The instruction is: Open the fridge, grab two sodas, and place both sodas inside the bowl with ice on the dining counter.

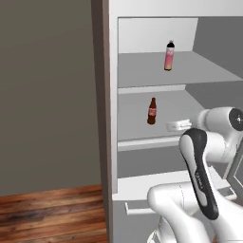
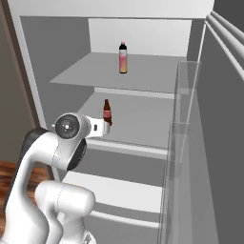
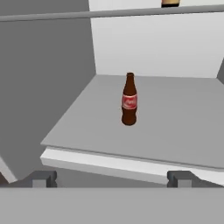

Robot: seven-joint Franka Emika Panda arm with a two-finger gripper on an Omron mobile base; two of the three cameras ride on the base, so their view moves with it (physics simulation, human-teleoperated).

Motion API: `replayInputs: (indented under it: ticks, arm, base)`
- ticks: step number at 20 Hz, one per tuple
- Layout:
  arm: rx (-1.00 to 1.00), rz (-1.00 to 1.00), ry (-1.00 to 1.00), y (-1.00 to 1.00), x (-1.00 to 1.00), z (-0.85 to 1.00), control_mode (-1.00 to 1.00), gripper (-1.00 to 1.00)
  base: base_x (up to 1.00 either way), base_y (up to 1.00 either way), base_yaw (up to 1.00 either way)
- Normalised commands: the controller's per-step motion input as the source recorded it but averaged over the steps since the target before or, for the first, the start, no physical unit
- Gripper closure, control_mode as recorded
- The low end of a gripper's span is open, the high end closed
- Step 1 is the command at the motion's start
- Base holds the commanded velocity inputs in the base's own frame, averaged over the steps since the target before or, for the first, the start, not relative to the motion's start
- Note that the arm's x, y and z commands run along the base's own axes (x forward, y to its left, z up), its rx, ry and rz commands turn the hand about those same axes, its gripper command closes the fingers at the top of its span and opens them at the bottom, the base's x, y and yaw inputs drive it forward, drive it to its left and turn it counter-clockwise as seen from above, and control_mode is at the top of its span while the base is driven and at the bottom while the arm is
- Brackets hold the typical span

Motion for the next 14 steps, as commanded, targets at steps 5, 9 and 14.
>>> replayInputs:
  ticks: [5, 9, 14]
  arm:
    - [-0.01, 0.0, -0.03, 0.02, 0.15, 0.0, -1.0, -1.0]
    - [-0.01, 0.0, 0.0, 0.02, 0.08, -0.03, -1.0, -1.0]
    - [-0.01, 0.0, 0.0, 0.01, 0.1, -0.02, -1.0, -1.0]
  base:
    - [0.0, 0.0, 0.0]
    - [0.0, 0.0, 0.0]
    - [0.0, 0.0, 0.0]
